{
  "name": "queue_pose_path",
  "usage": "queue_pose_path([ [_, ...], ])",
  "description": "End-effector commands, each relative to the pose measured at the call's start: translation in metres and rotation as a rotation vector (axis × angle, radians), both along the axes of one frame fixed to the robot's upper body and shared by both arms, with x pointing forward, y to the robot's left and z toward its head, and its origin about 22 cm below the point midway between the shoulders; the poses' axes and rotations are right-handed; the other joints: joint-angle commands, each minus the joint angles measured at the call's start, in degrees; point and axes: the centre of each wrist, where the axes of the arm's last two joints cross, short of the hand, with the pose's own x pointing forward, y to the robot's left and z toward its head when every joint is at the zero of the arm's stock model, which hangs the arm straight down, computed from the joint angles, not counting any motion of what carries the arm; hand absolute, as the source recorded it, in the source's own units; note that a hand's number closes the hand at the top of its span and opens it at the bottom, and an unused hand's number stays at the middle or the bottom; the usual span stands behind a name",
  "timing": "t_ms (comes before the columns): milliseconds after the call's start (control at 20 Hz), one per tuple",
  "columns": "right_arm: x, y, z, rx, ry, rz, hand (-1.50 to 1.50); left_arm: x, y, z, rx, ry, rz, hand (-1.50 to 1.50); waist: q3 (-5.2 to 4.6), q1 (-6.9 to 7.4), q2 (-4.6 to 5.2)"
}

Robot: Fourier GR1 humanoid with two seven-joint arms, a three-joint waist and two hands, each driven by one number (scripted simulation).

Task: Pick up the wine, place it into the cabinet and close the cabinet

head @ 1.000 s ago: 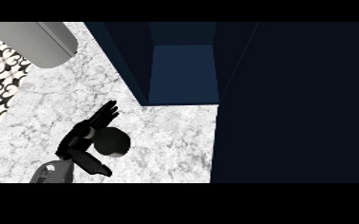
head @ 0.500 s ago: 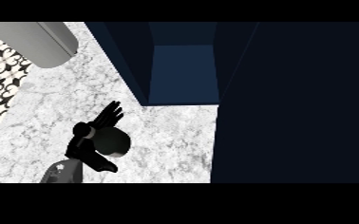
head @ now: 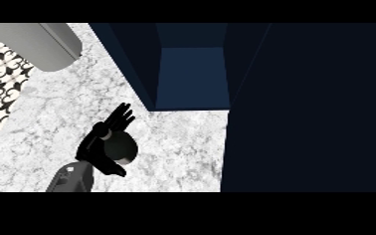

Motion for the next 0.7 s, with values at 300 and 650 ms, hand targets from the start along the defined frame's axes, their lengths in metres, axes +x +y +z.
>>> queue_pose_path([
  [300,-0.049,-0.016,0.034,0.04,-0.071,0.038,-1.5,0.001,-0.033,-0.008,-0.031,-0.022,-0.029,1.5,-0.11,-0.11,0.05],
  [650,-0.038,-0.017,0.027,0.035,-0.055,0.019,-1.5,-0.005,-0.03,-0.001,-0.002,-0.119,-0.017,1.5,-0.03,0.57,-0.01],
])
